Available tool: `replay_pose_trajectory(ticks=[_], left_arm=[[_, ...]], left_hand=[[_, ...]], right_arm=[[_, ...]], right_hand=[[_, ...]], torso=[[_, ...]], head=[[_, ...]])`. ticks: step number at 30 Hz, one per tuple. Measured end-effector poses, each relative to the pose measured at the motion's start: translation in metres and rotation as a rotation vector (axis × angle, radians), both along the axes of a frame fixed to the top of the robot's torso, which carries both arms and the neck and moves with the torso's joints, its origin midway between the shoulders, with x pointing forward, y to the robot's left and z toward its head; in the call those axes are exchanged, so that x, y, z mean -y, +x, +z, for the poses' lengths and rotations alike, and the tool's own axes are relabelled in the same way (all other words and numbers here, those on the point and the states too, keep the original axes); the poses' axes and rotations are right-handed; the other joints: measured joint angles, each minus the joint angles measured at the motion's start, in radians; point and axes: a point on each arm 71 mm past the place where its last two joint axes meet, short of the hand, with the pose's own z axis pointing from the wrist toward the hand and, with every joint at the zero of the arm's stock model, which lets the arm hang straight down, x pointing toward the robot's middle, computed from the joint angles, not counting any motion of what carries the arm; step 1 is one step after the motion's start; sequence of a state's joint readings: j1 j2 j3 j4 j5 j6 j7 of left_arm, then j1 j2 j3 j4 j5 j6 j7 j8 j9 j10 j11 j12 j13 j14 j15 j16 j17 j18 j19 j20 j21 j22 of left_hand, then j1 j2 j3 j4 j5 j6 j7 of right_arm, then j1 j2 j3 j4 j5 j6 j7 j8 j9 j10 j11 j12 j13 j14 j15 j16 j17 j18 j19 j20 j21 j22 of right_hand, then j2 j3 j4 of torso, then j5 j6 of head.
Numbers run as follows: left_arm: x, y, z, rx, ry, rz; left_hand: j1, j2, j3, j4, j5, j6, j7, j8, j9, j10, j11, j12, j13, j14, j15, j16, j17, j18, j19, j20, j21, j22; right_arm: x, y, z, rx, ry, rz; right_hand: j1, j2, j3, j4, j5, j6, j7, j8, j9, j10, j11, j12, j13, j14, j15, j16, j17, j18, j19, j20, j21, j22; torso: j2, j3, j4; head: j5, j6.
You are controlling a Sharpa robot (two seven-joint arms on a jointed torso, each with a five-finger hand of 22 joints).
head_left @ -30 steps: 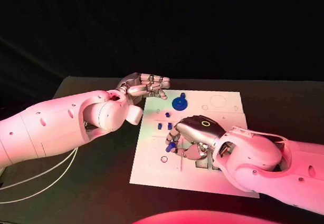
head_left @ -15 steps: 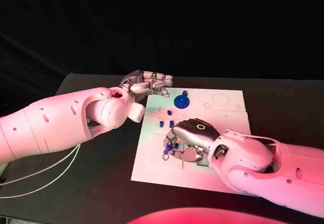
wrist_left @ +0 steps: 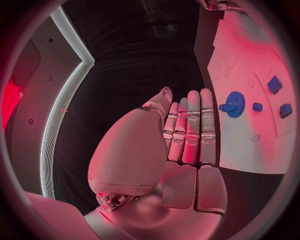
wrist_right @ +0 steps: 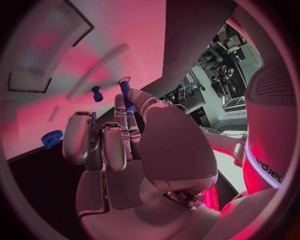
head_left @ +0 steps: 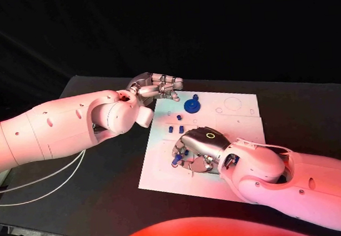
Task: Assemble the parts on the task board
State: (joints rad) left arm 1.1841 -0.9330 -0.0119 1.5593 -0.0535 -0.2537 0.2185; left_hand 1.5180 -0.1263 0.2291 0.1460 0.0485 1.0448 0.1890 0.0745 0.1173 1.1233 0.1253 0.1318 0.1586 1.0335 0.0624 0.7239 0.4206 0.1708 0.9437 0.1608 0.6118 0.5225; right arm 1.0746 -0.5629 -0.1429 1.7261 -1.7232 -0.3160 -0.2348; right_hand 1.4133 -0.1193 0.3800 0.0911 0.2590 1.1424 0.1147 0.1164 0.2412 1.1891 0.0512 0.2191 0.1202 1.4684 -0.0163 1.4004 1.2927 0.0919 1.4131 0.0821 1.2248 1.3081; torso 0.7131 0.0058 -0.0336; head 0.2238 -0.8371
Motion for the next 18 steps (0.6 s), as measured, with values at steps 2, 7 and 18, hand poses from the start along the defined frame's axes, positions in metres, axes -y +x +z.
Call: replay_pose_trajectory(ticks=[2,7,18], left_arm=[[0.0,0.0,0.0,0.0,0.0,0.0],[0.0,0.0,0.0,0.0,0.0,0.0],[0.0,-0.0001,-0.0001,-0.001,0.0,-0.001]], left_hand=[[0.0,0.0,0.0,0.0,0.0,0.0,0.0,0.0,0.0,0.0,0.0,0.0,0.0,0.0,0.0,0.0,0.0,0.0,0.0,0.0,0.0,0.0],[0.0,0.0,0.0,0.0,0.0,0.0,0.0,0.0,0.0,0.0,0.0,0.0,0.0,0.0,0.0,0.0,0.0,0.0,0.0,0.0,0.0,0.0],[0.0,0.0,0.0,0.0,0.0,0.0,0.0,0.0,0.0,0.0,0.0,0.0,0.001,0.0,0.0,0.0,0.0,0.0,0.0,0.0,0.0,0.0]], right_arm=[[0.0,0.0,-0.0006,-0.002,-0.004,0.001],[-0.0001,-0.0001,-0.0017,-0.005,-0.013,0.004],[-0.0018,-0.0004,-0.004,-0.012,-0.028,0.01]], right_hand=[[-0.001,-0.001,0.0,0.0,0.0,-0.001,0.0,0.0,0.0,0.0,0.0,0.0,0.0,0.0,0.0,0.0,0.0,0.0,0.0,0.0,0.0,0.0],[-0.003,-0.003,0.0,0.0,0.0,-0.001,0.001,0.0,0.005,0.0,0.0,0.0,0.0,0.0,0.0,0.0,0.0,0.0,0.0,0.0,0.0,0.0],[-0.002,-0.003,0.0,0.0,-0.002,-0.005,0.001,-0.003,0.011,0.0,0.0,0.0,0.0,0.0,0.0,0.0,-0.002,0.0,0.0,0.0,-0.005,0.0]], torso=[[0.0,0.0,0.0],[0.0,0.0,0.0],[0.0,-0.0004,0.0]], head=[[0.0,-0.001],[0.001,-0.003],[0.003,-0.005]])
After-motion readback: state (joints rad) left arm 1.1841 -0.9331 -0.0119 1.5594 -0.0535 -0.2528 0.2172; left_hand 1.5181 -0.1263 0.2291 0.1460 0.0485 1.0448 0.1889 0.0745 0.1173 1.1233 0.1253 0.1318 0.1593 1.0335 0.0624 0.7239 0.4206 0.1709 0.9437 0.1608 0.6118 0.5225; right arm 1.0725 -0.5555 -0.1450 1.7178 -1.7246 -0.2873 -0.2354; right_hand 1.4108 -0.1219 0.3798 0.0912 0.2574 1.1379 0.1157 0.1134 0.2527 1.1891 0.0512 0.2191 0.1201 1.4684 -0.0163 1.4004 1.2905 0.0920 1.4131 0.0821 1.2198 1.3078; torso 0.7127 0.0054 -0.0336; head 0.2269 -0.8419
